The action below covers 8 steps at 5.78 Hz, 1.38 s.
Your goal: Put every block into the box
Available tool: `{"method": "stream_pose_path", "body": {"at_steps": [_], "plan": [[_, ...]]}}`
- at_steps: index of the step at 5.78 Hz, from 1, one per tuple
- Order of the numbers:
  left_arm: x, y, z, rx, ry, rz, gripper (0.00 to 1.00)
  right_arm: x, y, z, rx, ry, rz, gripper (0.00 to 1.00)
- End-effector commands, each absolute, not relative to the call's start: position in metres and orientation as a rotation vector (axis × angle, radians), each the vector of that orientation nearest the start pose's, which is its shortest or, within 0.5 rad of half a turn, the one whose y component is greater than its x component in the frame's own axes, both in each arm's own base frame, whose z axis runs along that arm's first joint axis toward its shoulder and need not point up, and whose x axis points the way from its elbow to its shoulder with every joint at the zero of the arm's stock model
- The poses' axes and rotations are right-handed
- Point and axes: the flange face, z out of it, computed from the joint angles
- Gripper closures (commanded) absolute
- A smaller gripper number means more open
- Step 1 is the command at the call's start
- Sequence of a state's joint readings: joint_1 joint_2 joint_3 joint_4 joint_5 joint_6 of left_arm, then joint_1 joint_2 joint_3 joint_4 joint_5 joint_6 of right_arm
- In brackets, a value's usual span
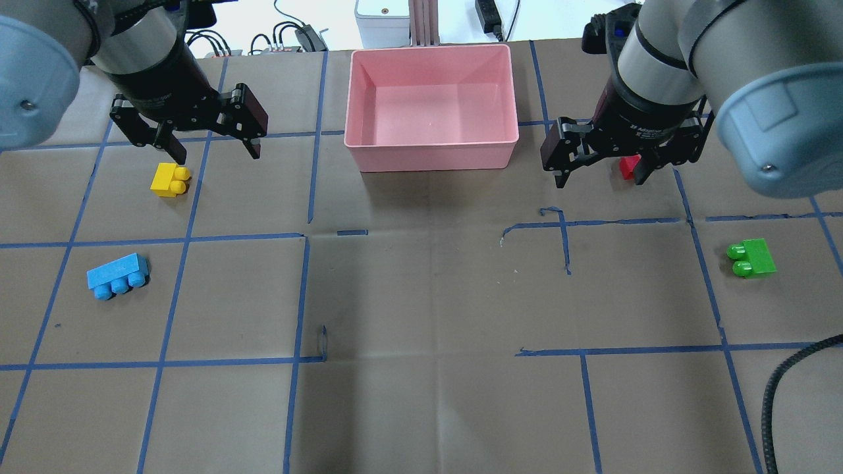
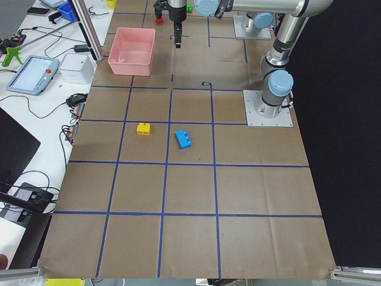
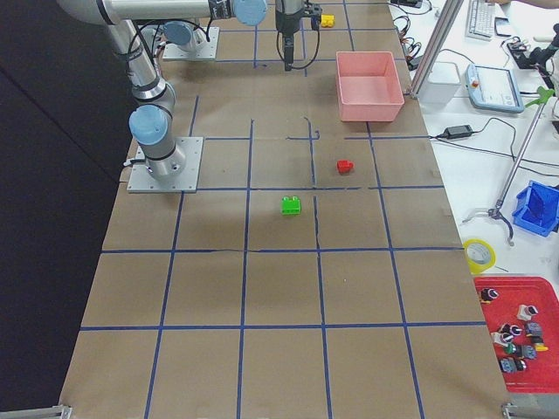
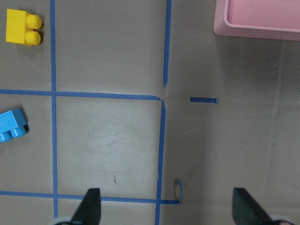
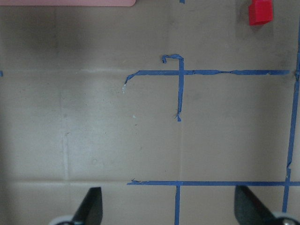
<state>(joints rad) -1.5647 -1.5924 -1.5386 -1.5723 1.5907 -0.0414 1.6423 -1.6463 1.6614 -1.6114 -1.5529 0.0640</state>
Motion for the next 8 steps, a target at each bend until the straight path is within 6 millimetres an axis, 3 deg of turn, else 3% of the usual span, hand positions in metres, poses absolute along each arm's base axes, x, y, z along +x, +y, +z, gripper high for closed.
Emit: {"method": "stream_pose_path", "body": {"at_steps": [1,5,6,7,8], "plan": [[-0.129,-0.504,0.491,-0.074,3.124,-0.010,0.00,0.170,-0.451,0.487,-0.010,3.110,-0.047,0.00],[-0.123,-0.505,0.490,-0.070,3.121,-0.012,0.01,0.169,-0.454,0.490,-0.010,3.118,-0.086,0.00],[-0.100,-0.511,0.487,-0.124,3.127,-0.002,0.01,0.169,-0.453,0.486,-0.013,3.120,-0.075,0.00],[-0.049,-0.517,0.489,-0.236,3.119,-0.001,0.01,0.169,-0.453,0.485,-0.013,3.118,-0.069,0.00],[0.017,-0.517,0.491,-0.282,3.112,0.001,0.01,0.168,-0.453,0.485,-0.013,3.119,-0.070,0.00]]}}
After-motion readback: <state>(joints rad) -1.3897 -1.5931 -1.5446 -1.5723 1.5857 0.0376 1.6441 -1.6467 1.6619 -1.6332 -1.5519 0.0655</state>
